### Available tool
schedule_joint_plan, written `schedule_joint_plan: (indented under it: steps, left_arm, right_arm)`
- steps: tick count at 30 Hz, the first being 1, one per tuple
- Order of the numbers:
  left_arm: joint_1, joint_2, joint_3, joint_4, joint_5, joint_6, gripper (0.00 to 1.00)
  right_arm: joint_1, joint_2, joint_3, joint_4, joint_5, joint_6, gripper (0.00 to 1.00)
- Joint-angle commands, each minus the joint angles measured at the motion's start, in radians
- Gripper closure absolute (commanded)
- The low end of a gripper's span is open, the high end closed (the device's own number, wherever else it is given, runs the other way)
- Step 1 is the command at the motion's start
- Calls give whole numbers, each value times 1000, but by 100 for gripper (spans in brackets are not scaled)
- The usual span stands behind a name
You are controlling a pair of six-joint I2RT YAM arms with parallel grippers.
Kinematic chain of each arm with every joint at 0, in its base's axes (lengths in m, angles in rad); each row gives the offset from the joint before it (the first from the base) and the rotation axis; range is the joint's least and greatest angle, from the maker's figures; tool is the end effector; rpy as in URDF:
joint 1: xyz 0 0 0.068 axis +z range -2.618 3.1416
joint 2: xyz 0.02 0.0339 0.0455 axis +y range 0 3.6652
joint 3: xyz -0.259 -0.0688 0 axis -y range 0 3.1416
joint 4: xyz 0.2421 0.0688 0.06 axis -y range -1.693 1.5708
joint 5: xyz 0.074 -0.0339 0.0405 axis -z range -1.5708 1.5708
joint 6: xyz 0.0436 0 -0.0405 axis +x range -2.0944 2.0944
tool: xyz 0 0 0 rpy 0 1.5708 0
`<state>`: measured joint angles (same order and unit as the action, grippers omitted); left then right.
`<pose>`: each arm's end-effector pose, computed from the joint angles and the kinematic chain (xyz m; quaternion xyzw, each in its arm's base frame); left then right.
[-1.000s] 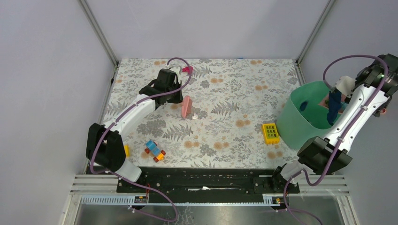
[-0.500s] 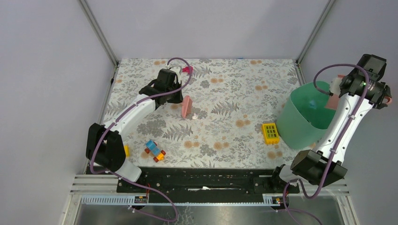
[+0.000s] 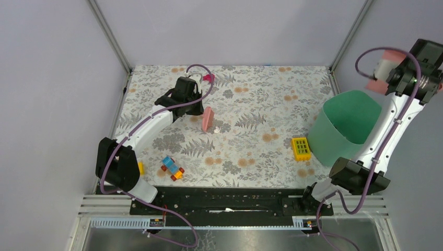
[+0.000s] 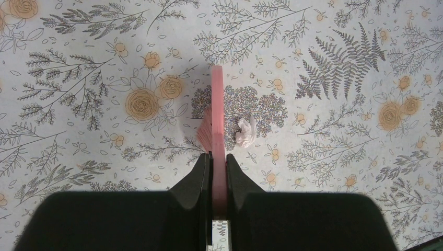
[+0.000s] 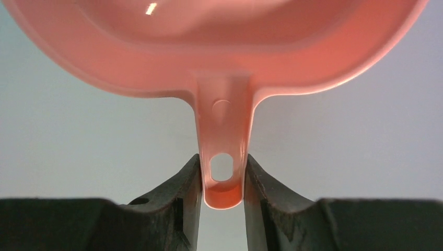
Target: Sweep away the paper scraps from the table
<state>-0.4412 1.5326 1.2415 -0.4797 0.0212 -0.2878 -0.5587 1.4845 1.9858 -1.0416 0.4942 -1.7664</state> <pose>0.3103 -0.1476 0.2784 0.0747 0.9180 -0.1479 0.3603 0.2244 -0.1647 0.4827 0.3799 -0.7630 0.5230 0.0057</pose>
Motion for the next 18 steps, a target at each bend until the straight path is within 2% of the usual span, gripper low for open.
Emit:
schedule_joint_plan:
  steps: [1, 8, 14, 18]
  left_arm:
    - [-5, -2, 2, -37, -18, 16, 100]
    - [-5, 1, 3, -39, -18, 21, 100]
    - [-3, 2, 5, -42, -41, 26, 100]
    - [-4, -8, 6, -43, -72, 21, 100]
  right_arm:
    - [47, 92, 230, -24, -178, 199, 100]
    - [177, 116, 202, -12, -260, 365, 100]
    - [382, 131, 203, -86, -383, 613, 100]
    - [489, 140, 144, -202, -558, 793, 100]
